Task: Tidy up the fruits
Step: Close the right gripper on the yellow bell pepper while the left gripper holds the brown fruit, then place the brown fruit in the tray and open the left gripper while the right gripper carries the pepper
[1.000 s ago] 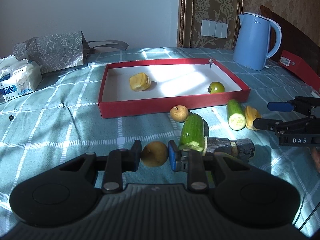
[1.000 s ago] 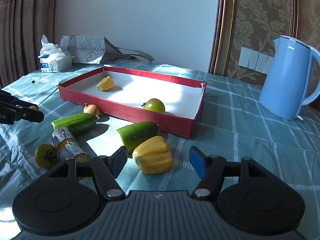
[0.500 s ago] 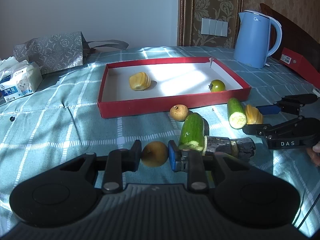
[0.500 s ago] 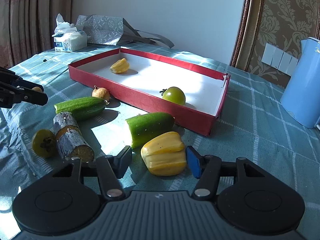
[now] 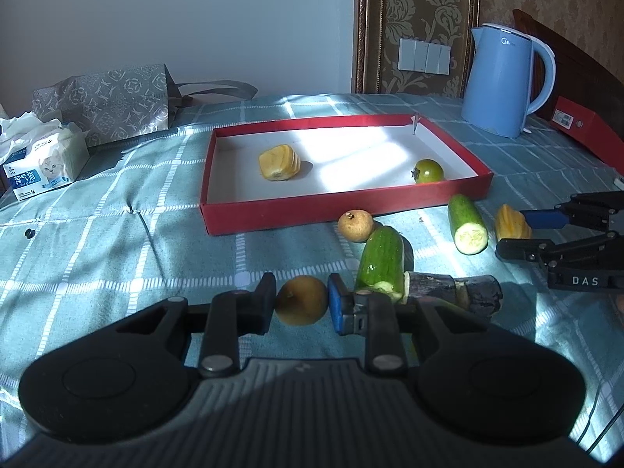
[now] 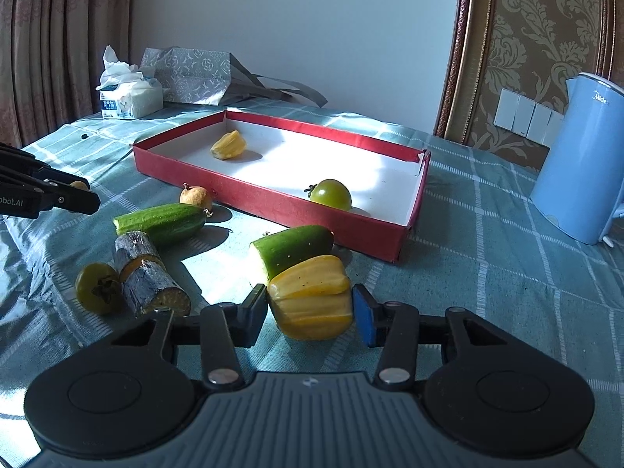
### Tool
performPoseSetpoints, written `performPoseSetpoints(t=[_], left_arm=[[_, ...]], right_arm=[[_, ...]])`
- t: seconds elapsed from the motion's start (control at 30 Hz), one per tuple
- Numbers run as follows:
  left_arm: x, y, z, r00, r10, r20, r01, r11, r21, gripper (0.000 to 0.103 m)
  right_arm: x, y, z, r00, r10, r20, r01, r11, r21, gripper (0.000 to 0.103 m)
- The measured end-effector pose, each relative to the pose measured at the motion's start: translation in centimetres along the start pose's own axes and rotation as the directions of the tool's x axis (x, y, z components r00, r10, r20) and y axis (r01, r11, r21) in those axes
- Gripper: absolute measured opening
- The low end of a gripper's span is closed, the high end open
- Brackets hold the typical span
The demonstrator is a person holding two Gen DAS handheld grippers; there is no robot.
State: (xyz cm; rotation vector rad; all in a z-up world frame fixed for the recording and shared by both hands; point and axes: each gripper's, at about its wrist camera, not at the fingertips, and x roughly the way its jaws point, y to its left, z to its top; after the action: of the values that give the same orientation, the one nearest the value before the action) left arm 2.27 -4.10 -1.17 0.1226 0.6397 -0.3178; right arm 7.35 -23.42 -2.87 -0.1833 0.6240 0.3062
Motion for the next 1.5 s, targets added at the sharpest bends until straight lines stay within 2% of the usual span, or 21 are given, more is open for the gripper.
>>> performPoseSetpoints(t=[0.4, 0.77, 1.17, 1.5], left_arm=[[0.3, -0.6, 1.8, 0.999, 0.043, 0.027, -0.044, 0.999, 0.011, 0.026], [2.1, -1.8, 5.7, 0.996, 0.057, 0.069, -0.060, 0.997, 0.042, 0.026], [6.5, -2.4, 9.2, 0.994, 0.094, 0.063, -0.097, 0.994, 0.050, 0.026], [11.7, -2.6, 11.1, 0.990, 0.136, 0.025, -0.137, 0.990, 0.030, 0.026]], right_arm=[[-3.6, 0.1, -0.2, 0.998, -0.018, 0.057, 0.017, 1.000, 0.003, 0.046], [-5.4, 0.0, 0.5, 0.994, -0.034, 0.103, 0.034, 0.999, -0.003, 0.046], [-6.1, -0.9, 1.2, 0.990, -0.060, 0.127, 0.061, 0.998, 0.002, 0.046], [-6.3, -1.5, 1.4, 0.988, -0.075, 0.135, 0.074, 0.997, 0.010, 0.046]])
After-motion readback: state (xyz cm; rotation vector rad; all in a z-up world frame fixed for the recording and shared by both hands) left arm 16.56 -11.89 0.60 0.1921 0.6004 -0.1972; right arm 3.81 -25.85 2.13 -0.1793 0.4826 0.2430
